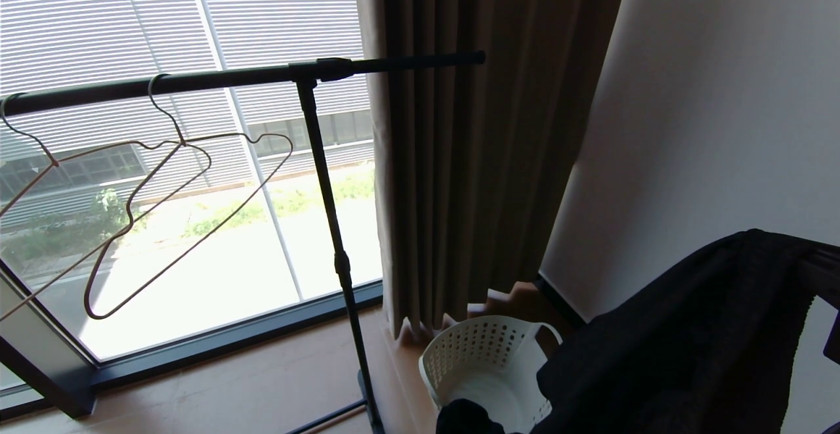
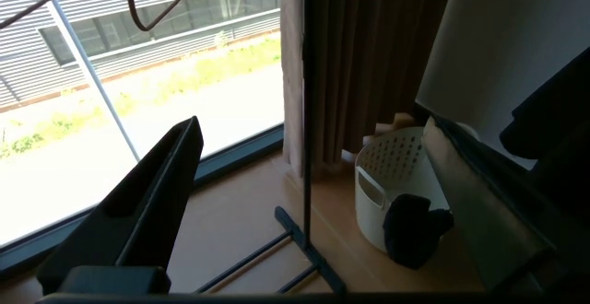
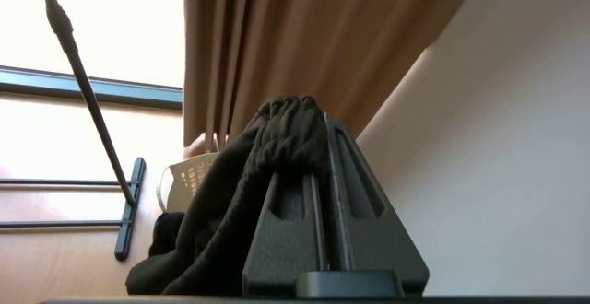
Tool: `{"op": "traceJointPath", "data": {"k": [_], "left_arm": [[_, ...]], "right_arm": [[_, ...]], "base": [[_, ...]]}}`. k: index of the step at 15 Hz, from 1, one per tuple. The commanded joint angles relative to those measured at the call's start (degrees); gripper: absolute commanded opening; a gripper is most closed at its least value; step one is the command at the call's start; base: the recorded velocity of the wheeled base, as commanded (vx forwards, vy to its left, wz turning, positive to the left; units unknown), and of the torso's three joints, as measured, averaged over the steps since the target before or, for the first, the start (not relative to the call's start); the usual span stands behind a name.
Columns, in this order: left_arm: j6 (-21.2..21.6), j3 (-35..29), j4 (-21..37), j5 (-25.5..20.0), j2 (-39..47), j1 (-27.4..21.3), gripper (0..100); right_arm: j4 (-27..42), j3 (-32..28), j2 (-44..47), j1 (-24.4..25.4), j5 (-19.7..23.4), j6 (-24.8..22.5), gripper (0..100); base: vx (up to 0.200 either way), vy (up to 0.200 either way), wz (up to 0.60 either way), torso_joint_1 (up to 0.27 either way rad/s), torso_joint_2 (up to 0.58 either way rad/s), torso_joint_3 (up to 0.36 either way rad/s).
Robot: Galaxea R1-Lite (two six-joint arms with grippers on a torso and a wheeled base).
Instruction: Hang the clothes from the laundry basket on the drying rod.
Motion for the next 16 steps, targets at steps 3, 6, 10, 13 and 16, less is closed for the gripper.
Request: {"op": "traceJointPath", "data": {"k": [3, 6, 10, 13, 16], "left_arm": [[0.06, 0.00, -0.01, -0.01, 0.09, 0.01, 100], [-0.03, 0.00, -0.01, -0.01, 0.09, 0.01, 100], [-0.03, 0.00, -0.01, -0.01, 0.09, 0.01, 100], [-0.03, 0.00, -0.01, -0.01, 0.09, 0.01, 100], [-0.03, 0.00, -0.01, -0.01, 0.09, 0.01, 100]], "right_arm": [[-0.01, 0.01, 0.27, 0.03, 0.01, -0.02, 0], [-0.01, -0.08, 0.35, 0.03, 0.01, -0.02, 0], [-0.19, 0.01, 0.44, 0.03, 0.01, -0.02, 0], [-0.10, 0.36, 0.27, 0.03, 0.01, -0.11, 0], [-0.19, 0.45, 0.35, 0.03, -0.17, -0.90, 0]], "base": [[0.000, 0.000, 0.00, 0.000, 0.00, 0.000], [0.000, 0.000, 0.00, 0.000, 0.00, 0.000], [0.000, 0.000, 0.00, 0.052, -0.12, -0.071], [0.000, 0.000, 0.00, 0.209, -0.52, -0.300], [0.000, 0.000, 0.00, 0.146, -0.36, -0.199]]}}
